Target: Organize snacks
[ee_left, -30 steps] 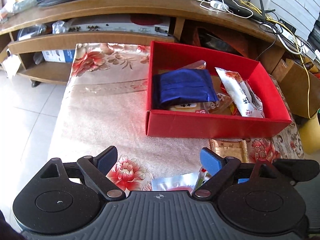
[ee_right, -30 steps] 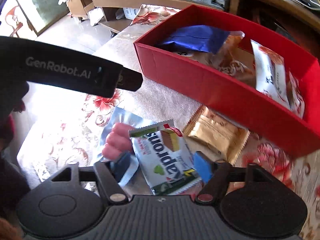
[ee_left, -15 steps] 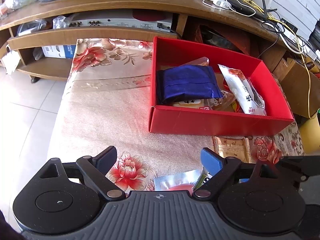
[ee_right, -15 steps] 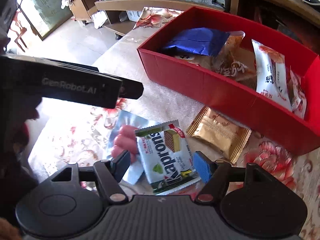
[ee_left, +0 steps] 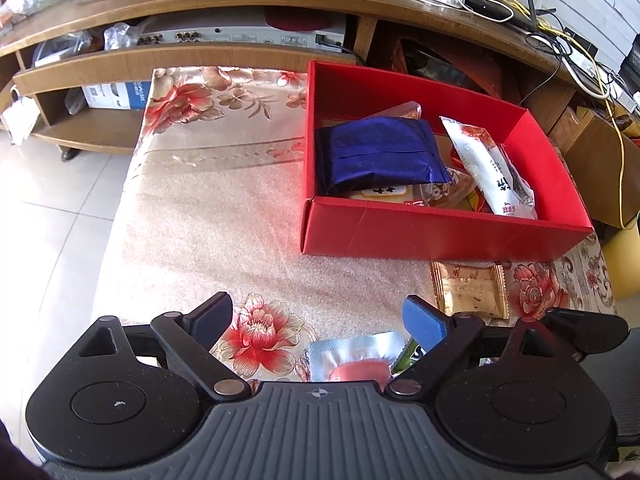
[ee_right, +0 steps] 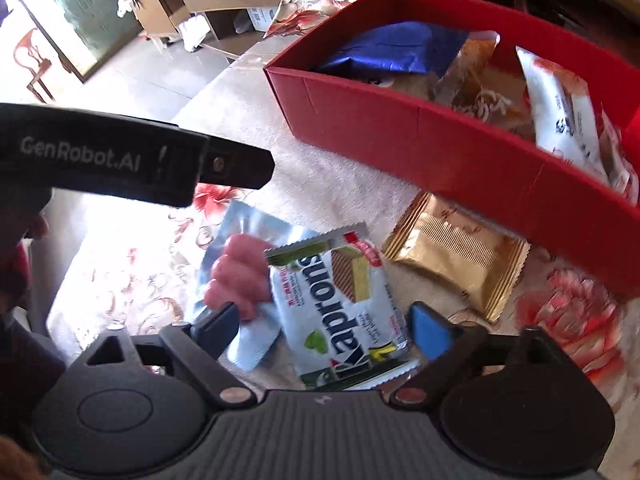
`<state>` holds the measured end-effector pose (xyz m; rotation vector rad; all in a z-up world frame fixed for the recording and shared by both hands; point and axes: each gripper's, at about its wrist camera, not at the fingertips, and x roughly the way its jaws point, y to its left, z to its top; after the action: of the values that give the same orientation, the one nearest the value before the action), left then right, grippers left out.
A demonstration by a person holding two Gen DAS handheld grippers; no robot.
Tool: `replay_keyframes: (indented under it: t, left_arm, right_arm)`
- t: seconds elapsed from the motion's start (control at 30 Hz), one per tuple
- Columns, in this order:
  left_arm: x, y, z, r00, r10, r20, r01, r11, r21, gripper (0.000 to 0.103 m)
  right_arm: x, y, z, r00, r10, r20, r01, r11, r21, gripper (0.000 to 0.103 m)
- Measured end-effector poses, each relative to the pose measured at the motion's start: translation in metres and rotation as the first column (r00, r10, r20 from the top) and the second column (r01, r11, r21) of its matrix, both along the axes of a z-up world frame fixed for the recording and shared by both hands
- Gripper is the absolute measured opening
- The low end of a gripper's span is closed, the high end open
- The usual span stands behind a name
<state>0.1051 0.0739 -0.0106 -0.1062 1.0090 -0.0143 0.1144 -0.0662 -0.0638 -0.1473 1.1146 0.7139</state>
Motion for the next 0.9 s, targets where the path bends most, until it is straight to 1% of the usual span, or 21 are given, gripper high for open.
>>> replay_keyframes:
  t: [0.03,0.07,0.1,0.13,0.2,0.33,0.43,0.53,0.67,0.7,0.73,0.8,0.83,0.9]
  left_arm:
    - [0.0,0.001,0.0,1.0,0.002,-0.001,-0.002,1.0,0.002,0.095]
    - [-0.001,0.002,-0.001,1.0,0.005,-0.002,-0.005,1.0,0.002,0.095]
    - [-0.001,0.002,-0.001,1.0,0.006,-0.003,-0.006,1.0,0.003,0.095]
    - [-0.002,0.002,-0.001,1.0,0.007,-0.004,-0.007,1.0,0.004,0.095]
    - [-0.004,0.0,-0.003,1.0,0.004,-0.01,-0.004,1.0,0.009,0.096]
    - [-0.008,-0.004,-0.009,1.0,-0.003,-0.028,0.003,1.0,0.007,0.096]
    - [-0.01,-0.011,-0.017,0.998,-0.002,-0.059,0.001,1.0,-0.009,0.097]
    - [-0.013,-0.022,-0.027,0.996,-0.003,-0.093,0.001,1.0,-0.028,0.097]
    - [-0.013,-0.037,-0.043,0.991,0.013,-0.135,-0.011,1.0,0.018,0.101]
    - [-0.011,-0.037,-0.047,0.989,0.023,-0.143,-0.021,1.0,0.018,0.102]
    - [-0.01,-0.039,-0.051,0.989,0.032,-0.144,-0.029,0.999,0.02,0.103]
    - [-0.008,-0.045,-0.051,0.991,0.04,-0.129,-0.032,0.998,0.057,0.102]
    - [-0.008,-0.046,-0.052,0.991,0.042,-0.124,-0.034,0.997,0.067,0.101]
    - [-0.009,-0.051,-0.05,0.993,0.033,-0.109,-0.022,0.994,0.103,0.093]
  right_arm:
    - [-0.002,0.002,0.001,1.0,-0.007,0.017,0.007,1.0,-0.015,0.087]
    - [-0.005,0.003,0.002,0.999,-0.011,0.042,0.013,0.999,-0.045,0.072]
    - [-0.009,0.004,0.004,0.997,-0.016,0.074,0.022,0.996,-0.084,0.061]
    - [-0.011,0.0,0.005,0.996,-0.024,0.082,0.032,0.995,-0.098,0.059]
    - [-0.011,-0.009,0.007,0.996,-0.05,0.067,0.056,0.995,-0.088,0.059]
    - [-0.014,-0.029,0.016,0.991,-0.099,0.095,0.108,0.99,-0.089,0.058]
    - [-0.012,-0.047,0.024,0.983,-0.158,0.096,0.165,0.985,-0.06,0.058]
    - [-0.012,-0.059,0.03,0.978,-0.179,0.109,0.184,0.982,-0.044,0.057]
    - [-0.014,-0.062,0.037,0.975,-0.188,0.116,0.192,0.981,-0.029,0.057]
    - [-0.015,-0.061,0.038,0.975,-0.187,0.118,0.191,0.981,-0.025,0.057]
    - [-0.016,-0.061,0.039,0.975,-0.185,0.121,0.19,0.982,-0.025,0.057]
    - [-0.013,-0.062,0.037,0.975,-0.183,0.127,0.188,0.982,-0.032,0.057]
    - [-0.013,-0.062,0.036,0.975,-0.184,0.128,0.19,0.981,-0.036,0.057]
    - [-0.014,-0.063,0.035,0.975,-0.183,0.128,0.19,0.981,-0.042,0.057]
